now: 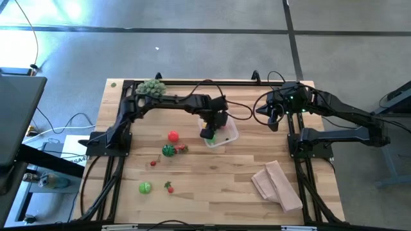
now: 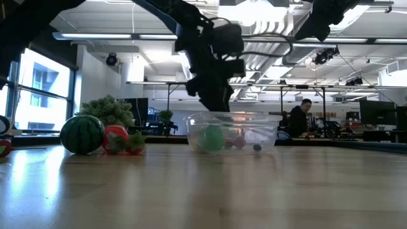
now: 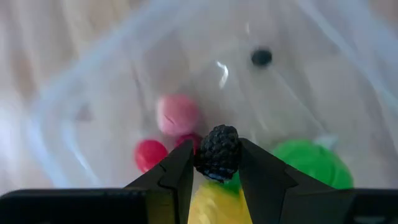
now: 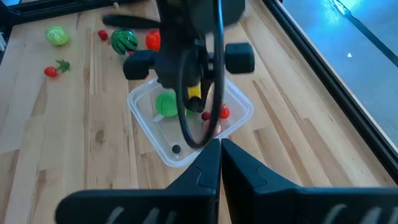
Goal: Pick and placing Produce into tupperware
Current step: Put the blackberry into the transparent bin, then put the orange tomato into the transparent bin
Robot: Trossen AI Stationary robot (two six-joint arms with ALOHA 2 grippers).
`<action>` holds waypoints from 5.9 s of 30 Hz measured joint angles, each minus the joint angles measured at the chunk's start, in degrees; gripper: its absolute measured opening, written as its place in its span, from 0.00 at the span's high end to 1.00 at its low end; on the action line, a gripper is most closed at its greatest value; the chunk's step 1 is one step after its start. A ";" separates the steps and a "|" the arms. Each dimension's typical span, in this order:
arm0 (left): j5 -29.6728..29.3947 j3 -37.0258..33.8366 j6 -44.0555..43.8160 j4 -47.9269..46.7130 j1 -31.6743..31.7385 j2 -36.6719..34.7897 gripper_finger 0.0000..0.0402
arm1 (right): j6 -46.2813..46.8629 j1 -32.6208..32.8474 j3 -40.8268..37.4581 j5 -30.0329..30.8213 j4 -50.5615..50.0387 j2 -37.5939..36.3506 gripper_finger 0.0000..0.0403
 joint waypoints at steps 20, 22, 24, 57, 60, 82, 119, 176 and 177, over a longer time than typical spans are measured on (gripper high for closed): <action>-0.84 2.46 1.45 -8.80 -0.42 2.56 0.73 | 0.00 -0.02 0.02 0.00 0.00 -0.01 0.99; -0.84 2.46 1.45 -8.80 -0.43 2.56 0.71 | 0.00 -0.02 0.01 0.00 0.00 0.00 0.99; -0.84 2.46 1.45 -8.79 -0.43 2.56 0.70 | 0.00 0.00 0.02 0.00 0.00 0.01 0.99; 2.22 2.41 -5.13 -25.91 -0.38 -15.45 0.64 | 0.00 -0.02 0.02 -0.01 0.00 0.00 0.99; 2.22 2.41 -8.13 -31.76 -0.38 -17.96 0.64 | 0.00 -0.02 0.01 0.01 0.00 -0.02 0.99; -0.18 -26.47 -12.79 -20.92 -0.34 -28.25 0.64 | 0.00 0.00 0.00 0.01 0.00 0.01 0.99; -4.14 -43.71 -17.70 -4.99 -0.36 -38.67 0.40 | 0.00 -0.02 0.01 -0.02 0.00 0.00 0.99; -4.13 -58.61 -22.17 16.79 -0.36 -38.59 0.26 | 0.00 -0.02 0.00 -0.02 0.00 -0.02 0.99; -4.02 -58.61 -22.20 16.81 -0.36 -38.59 0.27 | 0.00 -0.01 0.01 0.00 0.00 -0.01 0.99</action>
